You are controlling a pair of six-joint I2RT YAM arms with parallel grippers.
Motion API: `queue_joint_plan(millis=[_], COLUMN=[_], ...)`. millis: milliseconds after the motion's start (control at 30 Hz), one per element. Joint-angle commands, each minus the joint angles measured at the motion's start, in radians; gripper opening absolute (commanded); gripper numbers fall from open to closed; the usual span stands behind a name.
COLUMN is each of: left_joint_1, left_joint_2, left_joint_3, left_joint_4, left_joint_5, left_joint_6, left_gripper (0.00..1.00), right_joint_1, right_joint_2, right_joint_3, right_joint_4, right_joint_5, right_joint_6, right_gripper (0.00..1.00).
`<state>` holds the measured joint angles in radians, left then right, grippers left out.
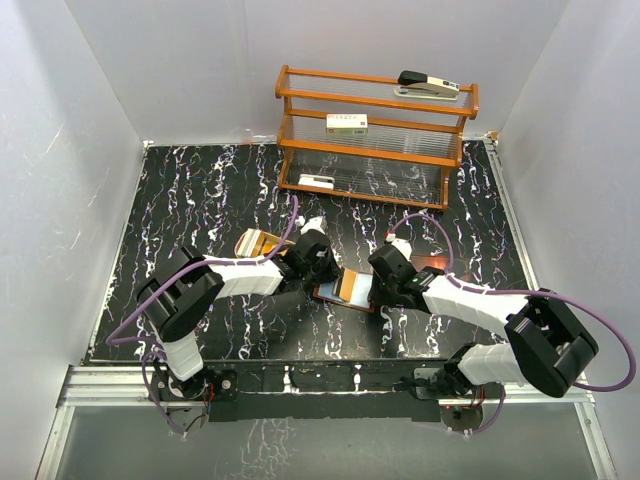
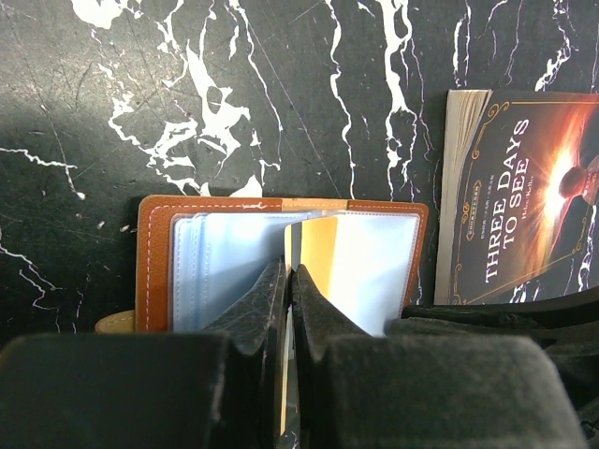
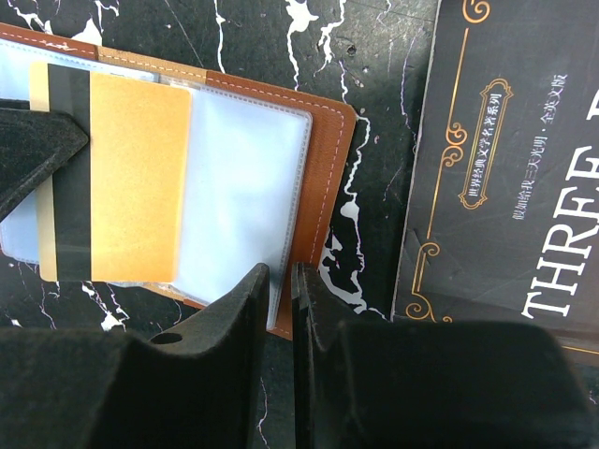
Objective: Put the credit cards into the card holder
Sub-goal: Insert the credit card into the card holder.
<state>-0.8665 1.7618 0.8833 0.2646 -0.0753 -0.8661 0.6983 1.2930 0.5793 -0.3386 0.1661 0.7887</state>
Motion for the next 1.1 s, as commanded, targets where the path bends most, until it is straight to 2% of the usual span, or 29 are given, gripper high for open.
queue_joint_plan(millis=[0,433,833,1067], left_joint_1=[-0.006,-0.039,-0.043,-0.043], left_joint_2=[0.031,0.056,0.027,0.046], left_joint_3=[-0.007,0.003,0.042,0.067], left_joint_4=[-0.038,-0.058,-0.206,-0.213], left_joint_5=[-0.066,-0.001,0.025,0.048], left_joint_6=[0.026,0.059,0.123,0.118], left_gripper=[0.0,0.0,0.0,0.0], right_joint_1=[0.001,0.001,0.001,0.001], right_joint_2=[0.002,0.002,-0.006,-0.004], right_joint_3=[-0.021,-0.011,0.021,0.019], right_joint_4=[-0.001,-0.005,-0.034,-0.018], right_joint_5=[0.014,0.022,0.054,0.043], right_joint_6=[0.006,0.01,-0.002,-0.006], right_gripper=[0.15,0.15,0.15,0.15])
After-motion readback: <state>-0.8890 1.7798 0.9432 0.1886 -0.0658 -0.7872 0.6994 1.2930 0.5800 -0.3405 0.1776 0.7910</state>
